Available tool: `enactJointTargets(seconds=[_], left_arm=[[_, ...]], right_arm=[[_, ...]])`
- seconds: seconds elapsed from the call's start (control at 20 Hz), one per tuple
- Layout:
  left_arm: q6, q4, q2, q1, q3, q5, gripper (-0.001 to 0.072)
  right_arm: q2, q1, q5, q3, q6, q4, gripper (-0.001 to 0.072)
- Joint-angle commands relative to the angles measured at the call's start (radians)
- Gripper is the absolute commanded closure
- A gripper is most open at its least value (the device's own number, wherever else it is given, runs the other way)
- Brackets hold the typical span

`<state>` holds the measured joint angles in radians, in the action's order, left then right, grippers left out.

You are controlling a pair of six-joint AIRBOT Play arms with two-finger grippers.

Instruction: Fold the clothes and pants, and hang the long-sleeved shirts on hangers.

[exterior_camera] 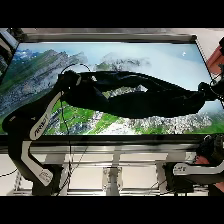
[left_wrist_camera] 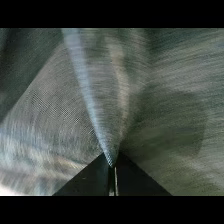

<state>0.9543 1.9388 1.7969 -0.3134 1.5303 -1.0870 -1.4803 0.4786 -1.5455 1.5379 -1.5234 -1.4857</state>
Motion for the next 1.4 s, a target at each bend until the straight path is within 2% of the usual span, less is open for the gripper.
enactJointTargets(seconds=[0.0,0.2,0.3,0.45,0.55,0.7,0.85,0.95,1.1,1.35], left_arm=[[0.145,0.145,-0.065,0.042,0.001,-0.046,0.0681],[0.146,0.145,-0.292,0.186,0.001,-0.067,0.0682],[0.146,0.145,-0.424,0.281,0.001,-0.066,0.0682],[0.146,0.108,-0.590,0.443,0.000,-0.066,0.0682],[0.145,-0.009,-0.660,0.562,-0.002,-0.078,0.0681],[0.096,-0.120,-0.733,0.707,-0.077,-0.089,0.0681],[0.005,-0.161,-0.796,0.780,-0.277,-0.087,0.0681],[-0.045,-0.161,-0.813,0.785,-0.447,-0.087,0.0681],[-0.089,-0.157,-0.813,0.762,-0.660,-0.091,0.0681],[-0.129,-0.135,-0.830,0.763,-0.768,-0.101,0.0681]], right_arm=[[0.001,0.000,-0.012,0.001,0.019,0.061,0.0694],[0.002,0.001,-0.008,0.015,0.085,0.328,0.0694],[0.002,0.001,-0.005,0.077,0.095,0.388,0.0694],[0.003,0.002,-0.014,0.217,0.085,0.385,0.0694],[0.003,0.002,-0.039,0.275,0.077,0.379,0.0694],[0.006,0.002,-0.118,0.271,0.077,0.245,0.0694],[0.057,0.002,-0.097,0.119,0.083,0.163,0.0694],[0.116,0.002,-0.061,-0.037,0.121,0.149,0.0694],[0.198,0.005,-0.060,-0.254,0.150,0.017,0.0694],[0.324,0.142,-0.079,-0.535,0.154,-0.086,0.0694]])
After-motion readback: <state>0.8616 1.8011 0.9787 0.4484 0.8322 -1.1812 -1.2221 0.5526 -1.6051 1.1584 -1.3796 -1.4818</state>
